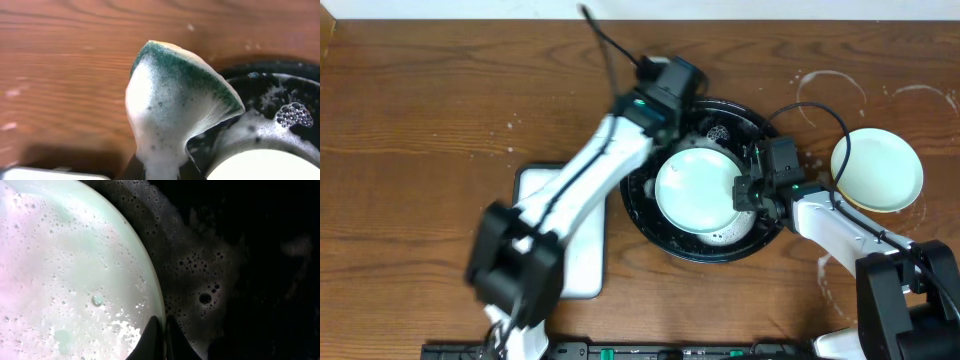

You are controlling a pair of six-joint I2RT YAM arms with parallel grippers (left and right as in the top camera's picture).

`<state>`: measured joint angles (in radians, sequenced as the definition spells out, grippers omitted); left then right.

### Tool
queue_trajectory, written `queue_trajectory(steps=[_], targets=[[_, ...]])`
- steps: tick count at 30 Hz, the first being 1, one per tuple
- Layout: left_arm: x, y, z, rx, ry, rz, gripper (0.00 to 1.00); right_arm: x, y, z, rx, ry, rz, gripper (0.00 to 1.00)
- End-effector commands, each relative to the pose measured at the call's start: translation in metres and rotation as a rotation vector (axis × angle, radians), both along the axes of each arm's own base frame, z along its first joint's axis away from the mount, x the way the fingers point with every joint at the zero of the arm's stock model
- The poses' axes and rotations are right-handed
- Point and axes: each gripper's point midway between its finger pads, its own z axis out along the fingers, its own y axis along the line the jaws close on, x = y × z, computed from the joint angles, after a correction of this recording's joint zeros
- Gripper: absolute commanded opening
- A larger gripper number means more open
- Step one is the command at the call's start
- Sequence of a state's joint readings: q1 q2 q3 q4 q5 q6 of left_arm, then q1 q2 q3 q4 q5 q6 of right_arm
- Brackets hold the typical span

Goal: Clean dirty plates on tray and stack at the side

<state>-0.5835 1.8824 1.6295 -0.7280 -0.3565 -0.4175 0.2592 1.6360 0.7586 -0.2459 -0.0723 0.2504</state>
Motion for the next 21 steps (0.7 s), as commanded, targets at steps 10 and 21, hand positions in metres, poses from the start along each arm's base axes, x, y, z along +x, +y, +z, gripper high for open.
queue_trajectory(steps=[10, 21], targets=[[-0.091, 0.108, 0.039, 0.068, 0.251, 0.196, 0.11, 0.001, -0.013, -0.008, -0.089, -0.016, 0.055, 0.01], [-0.076, -0.054, -0.032, -0.475, 0.211, -0.292, 0.08, -0.003, -0.01, -0.009, -0.076, 0.002, 0.064, 0.01]])
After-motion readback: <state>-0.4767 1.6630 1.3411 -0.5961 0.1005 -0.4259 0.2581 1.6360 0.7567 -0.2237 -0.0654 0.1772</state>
